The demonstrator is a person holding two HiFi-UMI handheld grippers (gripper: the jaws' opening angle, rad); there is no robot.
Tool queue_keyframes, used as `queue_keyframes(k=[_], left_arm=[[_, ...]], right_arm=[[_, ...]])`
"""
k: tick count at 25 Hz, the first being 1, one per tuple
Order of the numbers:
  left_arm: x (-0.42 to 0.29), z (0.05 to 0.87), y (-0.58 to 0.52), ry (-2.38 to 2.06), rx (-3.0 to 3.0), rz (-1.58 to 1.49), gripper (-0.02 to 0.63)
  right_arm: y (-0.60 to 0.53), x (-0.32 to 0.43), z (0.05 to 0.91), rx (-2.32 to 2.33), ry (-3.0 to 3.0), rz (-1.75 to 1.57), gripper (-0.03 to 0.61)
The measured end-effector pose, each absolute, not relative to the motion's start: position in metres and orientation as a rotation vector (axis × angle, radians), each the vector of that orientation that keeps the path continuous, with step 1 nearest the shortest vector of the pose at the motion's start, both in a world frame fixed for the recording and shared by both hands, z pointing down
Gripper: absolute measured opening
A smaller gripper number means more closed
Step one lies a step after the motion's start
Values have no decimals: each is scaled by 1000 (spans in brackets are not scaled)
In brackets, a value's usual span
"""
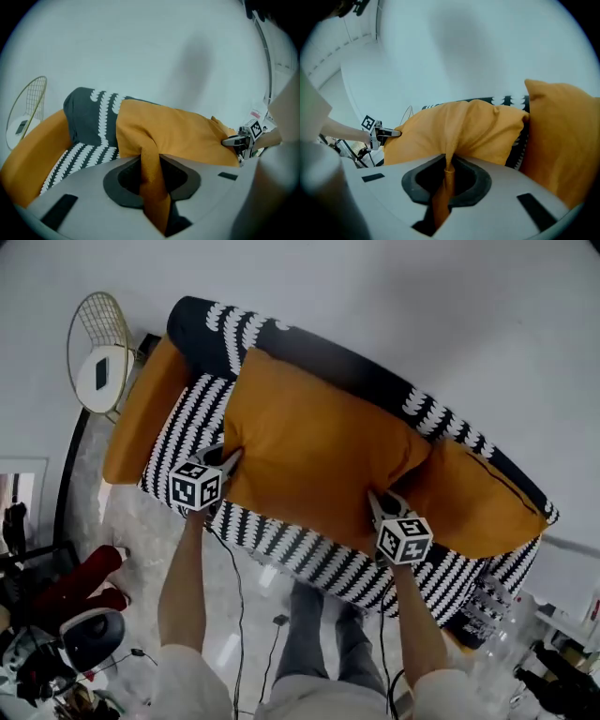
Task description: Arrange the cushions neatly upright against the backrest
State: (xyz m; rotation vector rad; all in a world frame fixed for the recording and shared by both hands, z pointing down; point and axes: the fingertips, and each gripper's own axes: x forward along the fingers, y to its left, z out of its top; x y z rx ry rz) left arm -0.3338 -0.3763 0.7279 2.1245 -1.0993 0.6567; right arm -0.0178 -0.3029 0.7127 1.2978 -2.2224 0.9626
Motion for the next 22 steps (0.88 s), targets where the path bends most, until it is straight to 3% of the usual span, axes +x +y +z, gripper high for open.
queue_keyframes(k=[9, 22], left_arm=[[-295, 660, -407, -1162, 2226, 590, 106], [-300, 801, -449, -1125, 2117, 633, 153]], right_arm=[[-330, 22, 649, 1417, -2285, 829, 49], [-348, 18, 771, 1439, -2093, 939, 73]])
